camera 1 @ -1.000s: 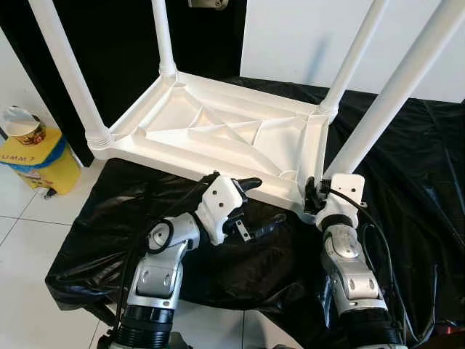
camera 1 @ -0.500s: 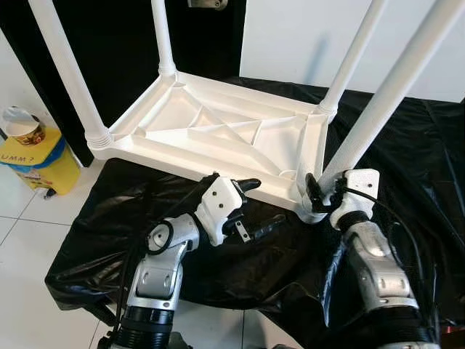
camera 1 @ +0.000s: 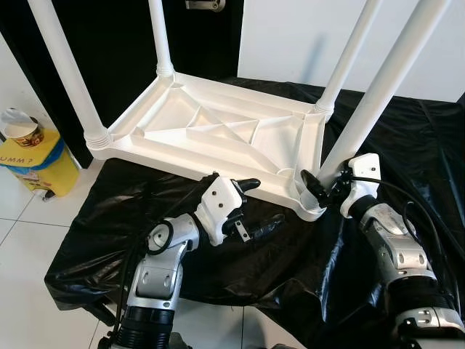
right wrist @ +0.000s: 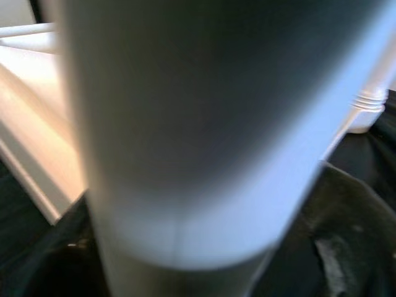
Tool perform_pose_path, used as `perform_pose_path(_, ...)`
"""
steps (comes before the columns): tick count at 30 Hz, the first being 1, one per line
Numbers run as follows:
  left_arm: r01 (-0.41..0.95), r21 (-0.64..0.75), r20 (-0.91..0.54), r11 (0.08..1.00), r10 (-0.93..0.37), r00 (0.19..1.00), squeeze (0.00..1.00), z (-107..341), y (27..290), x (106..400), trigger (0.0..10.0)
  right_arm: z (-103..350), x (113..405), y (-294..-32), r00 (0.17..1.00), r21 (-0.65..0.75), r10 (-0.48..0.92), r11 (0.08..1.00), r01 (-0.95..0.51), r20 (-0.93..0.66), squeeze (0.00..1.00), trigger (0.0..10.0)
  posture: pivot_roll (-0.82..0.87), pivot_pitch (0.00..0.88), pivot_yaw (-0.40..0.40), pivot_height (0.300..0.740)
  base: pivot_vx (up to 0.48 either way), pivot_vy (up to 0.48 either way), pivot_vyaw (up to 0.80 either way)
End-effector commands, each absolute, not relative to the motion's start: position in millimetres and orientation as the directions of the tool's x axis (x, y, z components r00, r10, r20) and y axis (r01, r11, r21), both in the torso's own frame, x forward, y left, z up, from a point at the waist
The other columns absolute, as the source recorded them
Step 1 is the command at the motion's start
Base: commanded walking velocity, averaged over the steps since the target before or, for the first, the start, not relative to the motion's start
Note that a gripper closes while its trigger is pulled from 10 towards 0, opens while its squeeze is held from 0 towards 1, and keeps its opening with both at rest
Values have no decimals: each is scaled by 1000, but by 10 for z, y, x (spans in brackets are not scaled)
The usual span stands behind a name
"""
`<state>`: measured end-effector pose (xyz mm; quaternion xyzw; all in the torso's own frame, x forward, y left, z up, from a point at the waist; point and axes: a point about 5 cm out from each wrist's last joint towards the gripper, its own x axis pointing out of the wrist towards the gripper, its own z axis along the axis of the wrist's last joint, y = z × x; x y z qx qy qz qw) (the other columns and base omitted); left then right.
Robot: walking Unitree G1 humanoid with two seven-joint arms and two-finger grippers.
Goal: Building children table
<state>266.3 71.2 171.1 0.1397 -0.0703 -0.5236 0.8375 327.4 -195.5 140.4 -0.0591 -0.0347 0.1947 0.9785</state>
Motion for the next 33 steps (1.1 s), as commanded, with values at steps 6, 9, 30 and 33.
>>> perform_pose_path(6,748,313,37,586,-794,607,0,1765,756,2739,10000,1293,3263,-2014,920,-131,393,912,-390,-3,0,0,111,47,-101,740,0,0,0)
perform_pose_path(9,749,314,36,584,-796,605,0,1765,755,2740,10000,1252,3249,-2041,925,-123,380,917,-378,-12,0,0,107,43,-95,740,0,0,0)
perform_pose_path(30,768,311,37,560,-815,579,0,1758,681,2755,10000,1192,3144,-2019,993,-22,109,994,-108,49,0,10000,75,28,-98,740,0,0,0)
perform_pose_path(33,767,310,39,562,-814,580,0,1754,678,2758,10000,1177,3125,-1998,998,-18,46,999,-45,47,0,10000,72,25,-100,740,0,0,0)
